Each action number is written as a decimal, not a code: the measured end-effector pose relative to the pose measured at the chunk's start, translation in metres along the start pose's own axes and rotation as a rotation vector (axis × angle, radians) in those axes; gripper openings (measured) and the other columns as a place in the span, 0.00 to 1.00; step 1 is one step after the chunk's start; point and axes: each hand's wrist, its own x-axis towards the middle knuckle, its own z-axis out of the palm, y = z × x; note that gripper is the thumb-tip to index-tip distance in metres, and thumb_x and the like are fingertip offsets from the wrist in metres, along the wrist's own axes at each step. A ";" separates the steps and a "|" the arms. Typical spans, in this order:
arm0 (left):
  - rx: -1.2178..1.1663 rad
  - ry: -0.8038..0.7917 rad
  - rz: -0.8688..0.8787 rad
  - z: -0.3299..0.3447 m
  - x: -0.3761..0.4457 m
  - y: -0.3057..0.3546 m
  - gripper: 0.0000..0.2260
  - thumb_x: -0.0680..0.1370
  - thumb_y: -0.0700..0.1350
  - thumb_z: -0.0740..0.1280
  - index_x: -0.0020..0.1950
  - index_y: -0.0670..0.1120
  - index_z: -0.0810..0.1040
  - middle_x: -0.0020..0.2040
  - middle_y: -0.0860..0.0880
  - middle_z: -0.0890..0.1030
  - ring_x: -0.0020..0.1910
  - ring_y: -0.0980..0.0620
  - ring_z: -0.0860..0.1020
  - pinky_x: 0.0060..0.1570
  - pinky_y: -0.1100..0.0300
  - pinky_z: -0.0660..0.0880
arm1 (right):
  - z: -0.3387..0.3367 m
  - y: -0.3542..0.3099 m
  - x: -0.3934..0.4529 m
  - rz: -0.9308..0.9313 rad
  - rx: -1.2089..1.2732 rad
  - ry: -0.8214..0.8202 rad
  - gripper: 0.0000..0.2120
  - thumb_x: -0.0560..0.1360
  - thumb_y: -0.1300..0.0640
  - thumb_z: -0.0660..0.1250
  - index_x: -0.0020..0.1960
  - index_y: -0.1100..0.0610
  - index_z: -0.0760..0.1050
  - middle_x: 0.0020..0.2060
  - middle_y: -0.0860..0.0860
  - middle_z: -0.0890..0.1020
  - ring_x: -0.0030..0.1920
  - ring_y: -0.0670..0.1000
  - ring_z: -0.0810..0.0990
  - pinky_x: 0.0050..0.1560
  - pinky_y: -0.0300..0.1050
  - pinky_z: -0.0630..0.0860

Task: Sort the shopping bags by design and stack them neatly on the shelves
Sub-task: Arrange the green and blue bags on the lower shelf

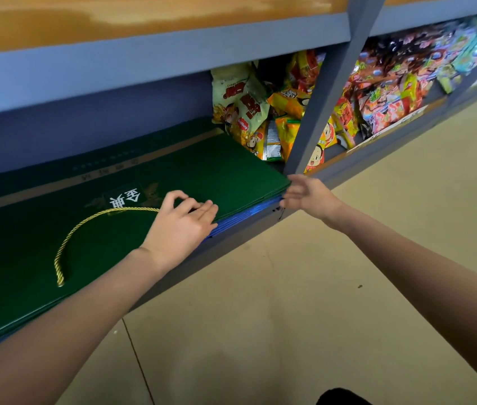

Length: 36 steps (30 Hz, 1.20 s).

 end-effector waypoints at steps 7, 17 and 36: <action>-0.007 -0.239 -0.013 -0.024 -0.030 -0.018 0.30 0.63 0.53 0.77 0.61 0.42 0.79 0.58 0.43 0.80 0.54 0.42 0.80 0.55 0.44 0.73 | 0.016 -0.020 0.016 -0.212 -0.563 -0.042 0.42 0.70 0.54 0.73 0.76 0.59 0.53 0.70 0.57 0.67 0.69 0.57 0.66 0.66 0.45 0.63; -0.006 -0.354 -0.030 -0.040 -0.053 -0.038 0.36 0.64 0.63 0.71 0.65 0.44 0.75 0.60 0.44 0.79 0.58 0.42 0.78 0.57 0.41 0.72 | 0.019 -0.037 0.017 -0.243 -0.810 -0.072 0.43 0.69 0.55 0.74 0.76 0.57 0.53 0.72 0.59 0.61 0.71 0.60 0.61 0.69 0.49 0.61; -0.438 -0.736 -1.085 -0.122 -0.271 -0.125 0.50 0.69 0.57 0.73 0.76 0.40 0.43 0.70 0.37 0.66 0.71 0.42 0.63 0.65 0.59 0.58 | 0.264 -0.172 -0.057 -0.779 -1.054 -0.587 0.42 0.65 0.39 0.73 0.73 0.42 0.57 0.76 0.47 0.47 0.75 0.54 0.40 0.74 0.59 0.44</action>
